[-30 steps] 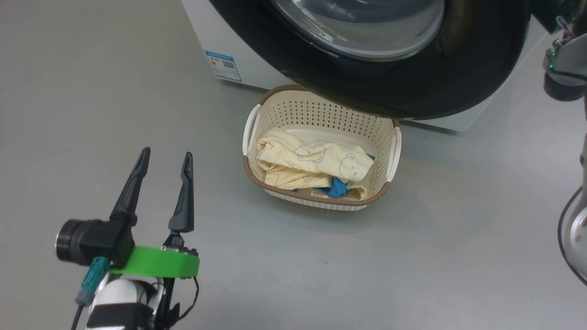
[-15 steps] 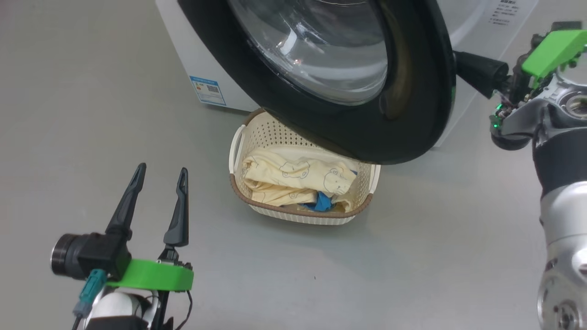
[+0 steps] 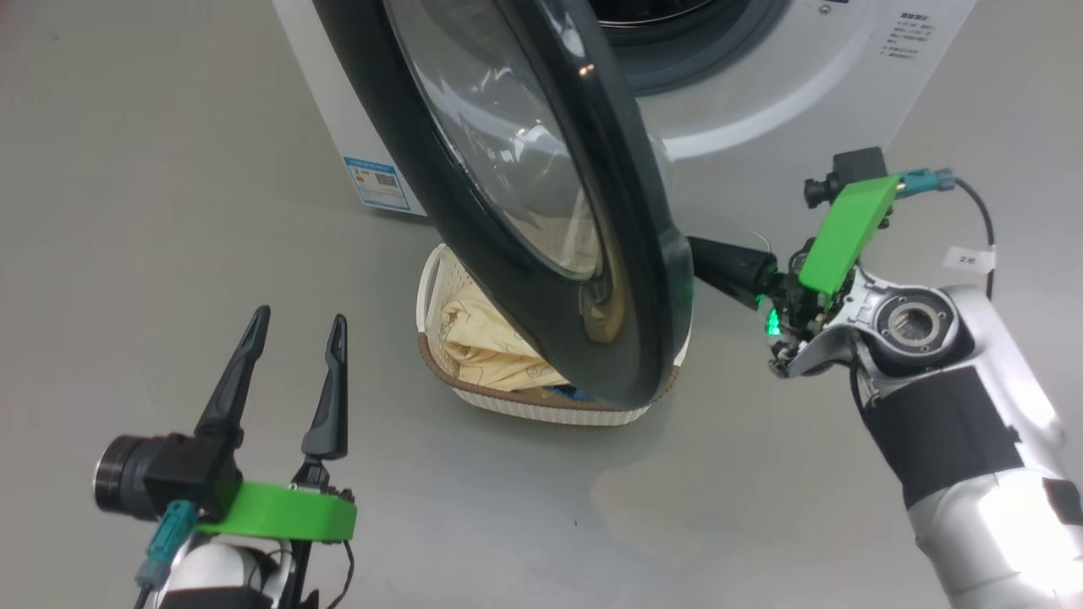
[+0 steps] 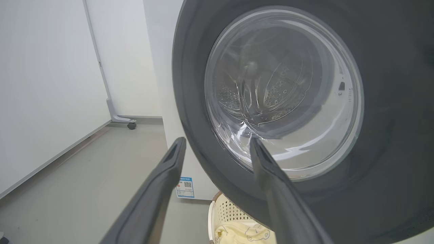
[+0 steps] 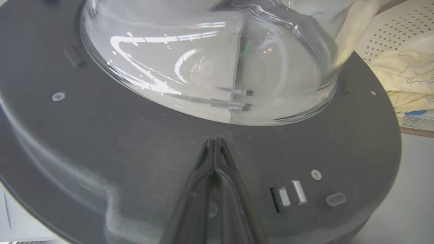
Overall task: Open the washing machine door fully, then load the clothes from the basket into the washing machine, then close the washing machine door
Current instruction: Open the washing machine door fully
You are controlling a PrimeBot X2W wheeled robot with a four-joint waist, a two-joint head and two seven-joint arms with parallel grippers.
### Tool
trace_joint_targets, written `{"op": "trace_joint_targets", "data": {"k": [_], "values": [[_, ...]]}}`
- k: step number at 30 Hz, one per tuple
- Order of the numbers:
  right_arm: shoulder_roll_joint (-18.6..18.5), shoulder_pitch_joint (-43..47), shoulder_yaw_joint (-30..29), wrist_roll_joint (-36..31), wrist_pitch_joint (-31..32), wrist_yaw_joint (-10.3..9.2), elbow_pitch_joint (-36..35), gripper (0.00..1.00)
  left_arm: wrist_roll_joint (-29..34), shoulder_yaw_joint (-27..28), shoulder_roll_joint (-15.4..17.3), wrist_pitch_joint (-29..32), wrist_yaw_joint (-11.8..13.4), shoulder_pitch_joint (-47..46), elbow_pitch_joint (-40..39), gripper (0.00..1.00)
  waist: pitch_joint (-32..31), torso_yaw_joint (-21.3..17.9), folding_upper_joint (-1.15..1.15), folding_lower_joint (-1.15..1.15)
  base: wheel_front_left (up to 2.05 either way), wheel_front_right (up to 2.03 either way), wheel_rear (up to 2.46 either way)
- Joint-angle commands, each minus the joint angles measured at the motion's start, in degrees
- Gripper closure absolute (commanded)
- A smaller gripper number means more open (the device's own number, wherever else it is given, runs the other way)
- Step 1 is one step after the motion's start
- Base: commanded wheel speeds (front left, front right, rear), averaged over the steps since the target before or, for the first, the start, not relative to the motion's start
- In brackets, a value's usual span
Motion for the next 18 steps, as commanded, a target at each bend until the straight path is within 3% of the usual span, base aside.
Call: {"op": "trace_joint_targets", "data": {"k": [1, 18], "values": [[0.86, -0.18, 2.64, 1.27, -1.03, 0.2, -3.21, 1.0, 0.51, 1.98, 1.38, -0.39, -0.34, -0.39, -2.0, 0.0, -0.03, -0.02, 0.0, 0.0, 0.0, 0.0, 0.0], [0.86, -0.13, 23.23, 13.86, -13.81, 0.2, -5.28, 1.0, 0.4, 0.56, 1.3, -0.39, -0.51, -0.67, -1.42, 0.0, -0.55, 0.0, 0.0, 0.0, 0.0, 0.0, 0.0]]}}
